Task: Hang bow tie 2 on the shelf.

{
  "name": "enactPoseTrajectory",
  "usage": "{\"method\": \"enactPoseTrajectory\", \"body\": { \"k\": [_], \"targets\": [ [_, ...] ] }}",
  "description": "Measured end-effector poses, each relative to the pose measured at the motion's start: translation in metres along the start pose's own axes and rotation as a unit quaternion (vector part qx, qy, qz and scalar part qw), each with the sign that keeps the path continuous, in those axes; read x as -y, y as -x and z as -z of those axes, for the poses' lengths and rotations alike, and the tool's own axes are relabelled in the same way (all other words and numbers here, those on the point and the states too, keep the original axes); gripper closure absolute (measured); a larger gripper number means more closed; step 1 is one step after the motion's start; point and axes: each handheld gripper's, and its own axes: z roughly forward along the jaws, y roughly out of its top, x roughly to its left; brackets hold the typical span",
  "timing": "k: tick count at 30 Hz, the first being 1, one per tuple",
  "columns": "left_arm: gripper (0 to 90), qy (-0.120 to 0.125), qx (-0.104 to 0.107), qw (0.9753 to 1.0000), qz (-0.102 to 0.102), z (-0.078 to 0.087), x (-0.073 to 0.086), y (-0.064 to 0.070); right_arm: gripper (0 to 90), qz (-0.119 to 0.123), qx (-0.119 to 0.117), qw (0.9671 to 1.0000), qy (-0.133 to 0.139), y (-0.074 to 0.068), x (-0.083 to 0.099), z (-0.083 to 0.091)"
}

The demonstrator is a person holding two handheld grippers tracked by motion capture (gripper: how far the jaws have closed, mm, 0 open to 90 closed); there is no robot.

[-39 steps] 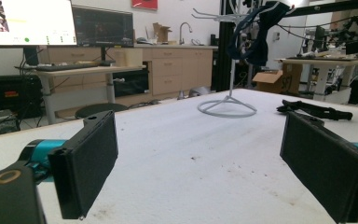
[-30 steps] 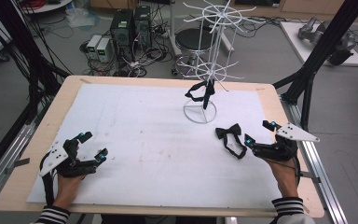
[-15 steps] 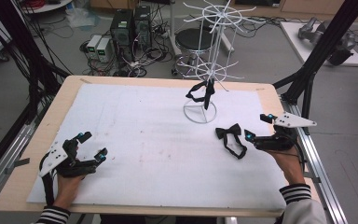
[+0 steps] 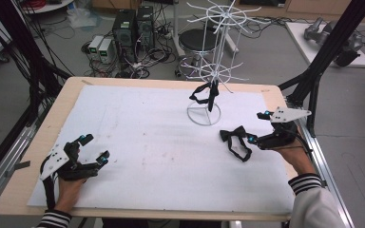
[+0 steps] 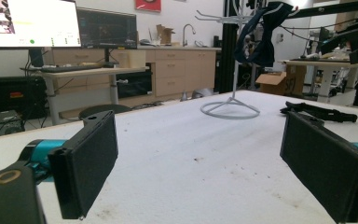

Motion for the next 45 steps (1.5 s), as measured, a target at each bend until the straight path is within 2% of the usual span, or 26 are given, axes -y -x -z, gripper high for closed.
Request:
{"method": "enactPoseTrajectory", "body": {
  "k": [3, 9, 14, 16, 20, 21, 24, 27, 34, 38, 41, 45],
  "targets": [
    [11.7, 0.0, 0.0, 1.0, 0.001, 0.0, 0.0, 0.0, 12.0, 0.006, -0.021, 0.9997, -0.004, 0.004, -0.002, -0.005],
    [11.6, 0.0, 0.001, 1.0, -0.001, 0.0, 0.0, 0.001, 12.1, 0.035, -0.056, 0.9972, -0.035, 0.011, -0.009, -0.02],
    [11.6, -0.001, 0.0, 1.0, -0.003, 0.0, 0.0, 0.001, 12.3, 0.056, -0.068, 0.9945, -0.055, 0.02, -0.012, -0.028],
    [11.6, -0.002, -0.002, 1.0, -0.003, -0.001, 0.0, 0.001, 13.8, 0.055, -0.074, 0.9944, -0.051, 0.025, -0.011, -0.03],
    [11.6, -0.003, -0.002, 1.0, -0.003, -0.001, 0.0, 0.001, 13.8, 0.067, -0.08, 0.991, -0.084, 0.032, -0.012, -0.037],
    [11.6, -0.003, -0.002, 1.0, -0.003, -0.001, 0.0, 0.001, 13.8, 0.073, -0.081, 0.9904, -0.084, 0.033, -0.014, -0.038],
    [11.6, -0.002, -0.004, 1.0, -0.003, -0.001, 0.0, 0.001, 13.8, 0.07, -0.09, 0.9906, -0.076, 0.035, -0.016, -0.042],
    [11.6, -0.003, -0.003, 1.0, -0.006, -0.001, 0.0, 0.001, 13.8, 0.089, -0.095, 0.9852, -0.111, 0.035, -0.015, -0.05],
    [11.6, -0.006, -0.004, 0.9999, -0.008, -0.001, 0.0, 0.002, 13.5, 0.11, -0.123, 0.9745, -0.152, 0.038, -0.017, -0.068],
    [11.6, -0.007, -0.004, 0.9999, -0.009, -0.001, 0.0, 0.002, 13.6, 0.122, -0.133, 0.9672, -0.179, 0.039, -0.017, -0.079],
    [11.6, -0.007, -0.003, 0.9999, -0.011, -0.001, 0.0, 0.002, 14.4, 0.124, -0.138, 0.9653, -0.184, 0.04, -0.016, -0.084],
    [11.7, -0.006, -0.004, 0.9999, -0.012, -0.002, 0.0, 0.003, 15.6, 0.127, -0.143, 0.9611, -0.2, 0.04, -0.012, -0.091]
  ]
}}
